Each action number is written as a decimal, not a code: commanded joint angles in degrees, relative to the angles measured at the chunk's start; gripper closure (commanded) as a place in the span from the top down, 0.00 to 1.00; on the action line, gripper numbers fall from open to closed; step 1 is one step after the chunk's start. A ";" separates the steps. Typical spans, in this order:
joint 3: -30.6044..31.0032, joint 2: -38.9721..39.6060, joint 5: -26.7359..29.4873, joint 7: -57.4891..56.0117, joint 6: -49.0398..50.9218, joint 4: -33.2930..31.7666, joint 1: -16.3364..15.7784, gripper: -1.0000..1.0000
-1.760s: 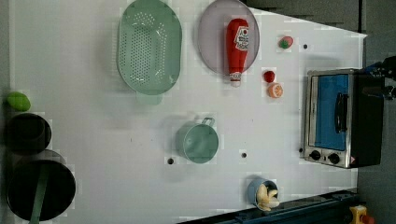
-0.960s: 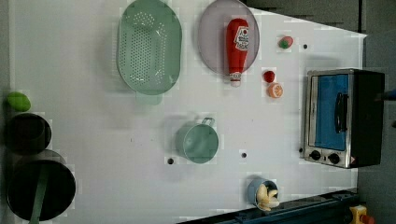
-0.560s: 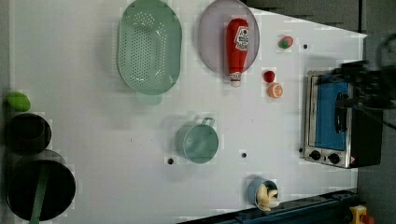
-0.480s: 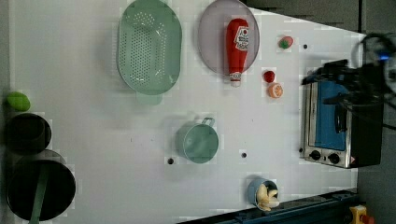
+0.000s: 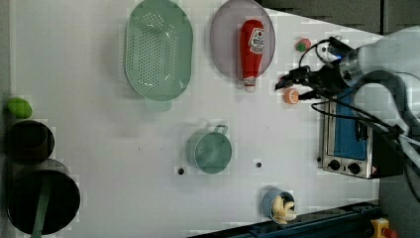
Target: Pick ketchup from plate and place it on table.
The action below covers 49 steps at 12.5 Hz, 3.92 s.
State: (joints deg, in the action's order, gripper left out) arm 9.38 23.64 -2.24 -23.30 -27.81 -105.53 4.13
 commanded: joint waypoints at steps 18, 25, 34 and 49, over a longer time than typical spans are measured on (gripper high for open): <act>-1.06 22.16 -11.33 -6.61 -32.60 9.67 -2.79 0.71; -0.98 17.89 -10.28 -5.59 -32.75 10.00 -1.92 0.62; -1.82 -3.28 0.90 -5.56 -6.22 9.54 1.90 0.62; -8.65 -22.93 0.75 -2.05 -10.99 -23.71 3.98 0.62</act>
State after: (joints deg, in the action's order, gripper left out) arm 0.01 1.74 -1.81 -27.39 -38.30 -130.48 8.42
